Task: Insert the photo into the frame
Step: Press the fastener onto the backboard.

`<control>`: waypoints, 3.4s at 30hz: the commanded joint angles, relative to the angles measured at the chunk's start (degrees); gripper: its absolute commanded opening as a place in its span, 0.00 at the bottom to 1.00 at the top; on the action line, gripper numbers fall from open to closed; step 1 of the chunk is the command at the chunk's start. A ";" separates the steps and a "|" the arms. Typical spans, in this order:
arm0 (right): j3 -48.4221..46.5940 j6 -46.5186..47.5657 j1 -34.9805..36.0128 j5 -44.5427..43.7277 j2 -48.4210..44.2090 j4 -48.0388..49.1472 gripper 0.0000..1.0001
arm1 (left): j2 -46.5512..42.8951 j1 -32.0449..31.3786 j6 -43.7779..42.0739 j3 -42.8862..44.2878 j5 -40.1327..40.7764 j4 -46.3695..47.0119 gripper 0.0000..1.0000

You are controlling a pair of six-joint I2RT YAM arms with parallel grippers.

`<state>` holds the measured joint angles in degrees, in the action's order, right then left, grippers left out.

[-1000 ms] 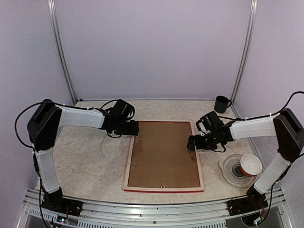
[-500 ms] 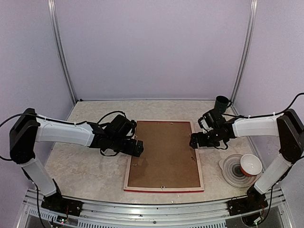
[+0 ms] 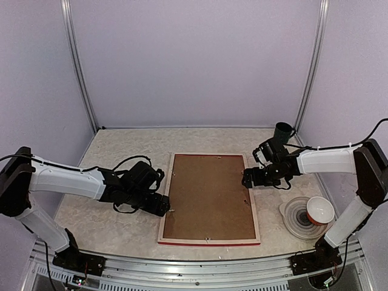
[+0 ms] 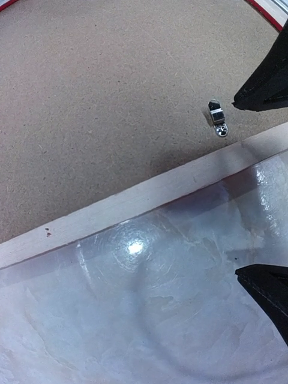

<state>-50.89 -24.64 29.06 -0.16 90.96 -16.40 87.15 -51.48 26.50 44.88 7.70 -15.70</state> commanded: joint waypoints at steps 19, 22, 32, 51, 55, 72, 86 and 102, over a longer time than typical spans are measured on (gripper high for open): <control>-0.14 0.24 -0.85 0.06 0.89 0.78 0.99 | 5.43 -0.32 -1.98 2.00 -4.18 5.02 0.78; -0.30 0.13 -0.85 0.08 0.89 0.76 0.99 | 5.70 -0.15 -2.00 2.32 -3.47 4.75 0.77; 0.00 0.17 -0.85 0.08 0.88 0.76 0.99 | 7.68 0.11 -1.22 2.17 -3.39 5.48 0.73; 0.85 -0.11 -0.85 0.08 0.55 1.28 0.99 | 9.58 0.44 -0.49 2.28 -2.77 5.33 0.51; 0.99 -0.04 -0.85 0.08 0.54 1.28 0.99 | 10.08 0.47 -0.25 2.19 -2.87 5.33 0.46; 1.17 0.05 -0.85 0.08 0.12 1.26 0.99 | 10.90 0.43 0.78 2.80 -2.40 3.68 0.23; 0.57 0.15 -0.85 0.06 -0.17 0.93 0.99 | 8.17 0.42 3.01 3.54 -0.12 3.32 0.12; 0.70 0.29 -0.85 0.08 -0.38 1.03 0.99 | -3.00 0.68 3.56 3.50 4.46 4.17 0.63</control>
<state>-50.57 -24.67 28.73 -0.05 91.31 -15.97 81.80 -51.09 30.63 47.64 12.29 -10.24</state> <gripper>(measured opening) 0.992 0.584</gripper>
